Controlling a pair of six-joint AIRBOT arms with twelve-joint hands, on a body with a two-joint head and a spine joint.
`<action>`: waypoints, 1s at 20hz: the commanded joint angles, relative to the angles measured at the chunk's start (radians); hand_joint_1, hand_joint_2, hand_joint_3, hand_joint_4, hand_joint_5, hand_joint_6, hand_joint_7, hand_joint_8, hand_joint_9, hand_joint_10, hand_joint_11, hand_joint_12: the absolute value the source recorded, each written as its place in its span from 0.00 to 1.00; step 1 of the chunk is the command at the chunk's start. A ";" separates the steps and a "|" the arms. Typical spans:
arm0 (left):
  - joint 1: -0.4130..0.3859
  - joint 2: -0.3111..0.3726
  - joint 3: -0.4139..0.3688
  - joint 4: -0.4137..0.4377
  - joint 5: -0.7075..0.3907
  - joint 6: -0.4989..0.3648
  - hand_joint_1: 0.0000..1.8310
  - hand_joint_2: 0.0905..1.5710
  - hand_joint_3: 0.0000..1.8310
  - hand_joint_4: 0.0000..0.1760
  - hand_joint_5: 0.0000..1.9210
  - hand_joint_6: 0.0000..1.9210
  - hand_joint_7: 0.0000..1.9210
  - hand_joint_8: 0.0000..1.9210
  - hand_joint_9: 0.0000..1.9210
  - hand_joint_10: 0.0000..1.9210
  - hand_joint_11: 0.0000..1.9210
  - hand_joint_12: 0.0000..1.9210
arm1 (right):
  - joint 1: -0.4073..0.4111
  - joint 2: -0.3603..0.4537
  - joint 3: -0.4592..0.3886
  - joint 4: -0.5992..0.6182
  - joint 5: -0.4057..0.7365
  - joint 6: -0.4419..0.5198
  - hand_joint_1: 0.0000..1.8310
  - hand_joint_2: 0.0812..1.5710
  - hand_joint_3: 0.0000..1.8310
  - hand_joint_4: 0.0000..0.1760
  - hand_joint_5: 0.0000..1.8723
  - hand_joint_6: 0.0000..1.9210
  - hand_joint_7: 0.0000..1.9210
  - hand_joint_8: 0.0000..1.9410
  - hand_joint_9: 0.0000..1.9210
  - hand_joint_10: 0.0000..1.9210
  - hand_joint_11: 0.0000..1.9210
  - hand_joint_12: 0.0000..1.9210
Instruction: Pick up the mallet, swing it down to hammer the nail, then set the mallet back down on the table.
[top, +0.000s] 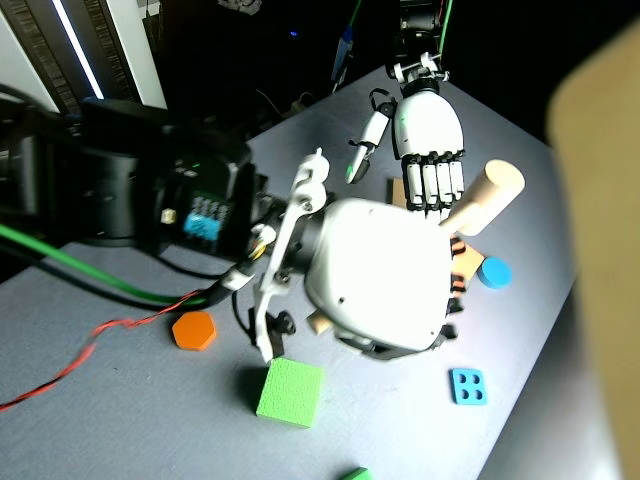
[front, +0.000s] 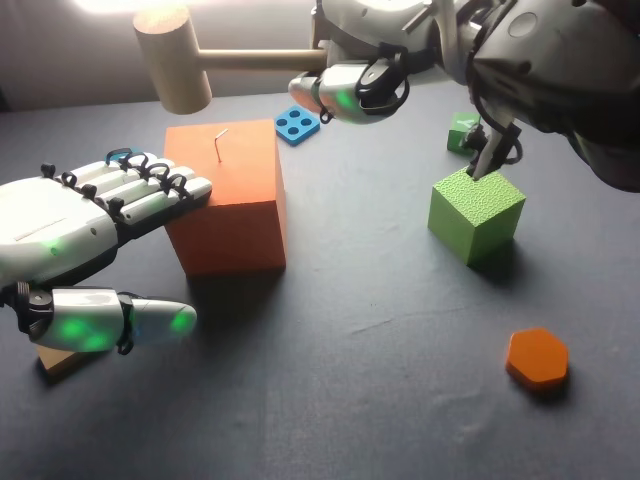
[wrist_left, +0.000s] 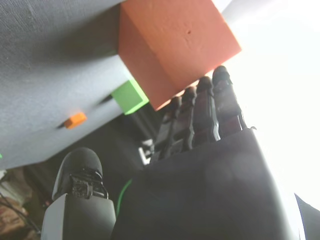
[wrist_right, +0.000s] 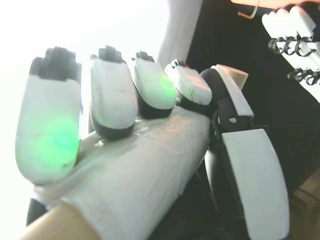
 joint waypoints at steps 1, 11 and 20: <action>-0.007 -0.002 0.006 -0.010 -0.071 -0.004 0.00 0.73 0.00 0.00 0.00 0.00 0.00 0.00 0.00 0.00 0.00 0.00 | 0.008 0.002 0.009 -0.041 0.082 0.005 0.28 1.00 0.06 1.00 0.79 1.00 0.85 1.00 0.89 1.00 0.95 1.00; -0.008 -0.002 0.007 -0.009 -0.070 -0.004 0.00 0.73 0.00 0.00 0.00 0.00 0.00 0.00 0.00 0.00 0.00 0.00 | 0.013 -0.029 0.052 -0.046 0.092 0.006 0.32 1.00 0.02 1.00 0.78 1.00 0.84 1.00 0.89 1.00 0.95 1.00; -0.008 -0.002 0.007 -0.009 -0.070 -0.004 0.00 0.73 0.00 0.00 0.01 0.00 0.00 0.00 0.00 0.00 0.00 0.00 | -0.129 -0.058 0.088 -0.099 0.112 0.051 0.35 0.99 0.00 1.00 0.78 1.00 0.85 1.00 0.90 1.00 0.96 1.00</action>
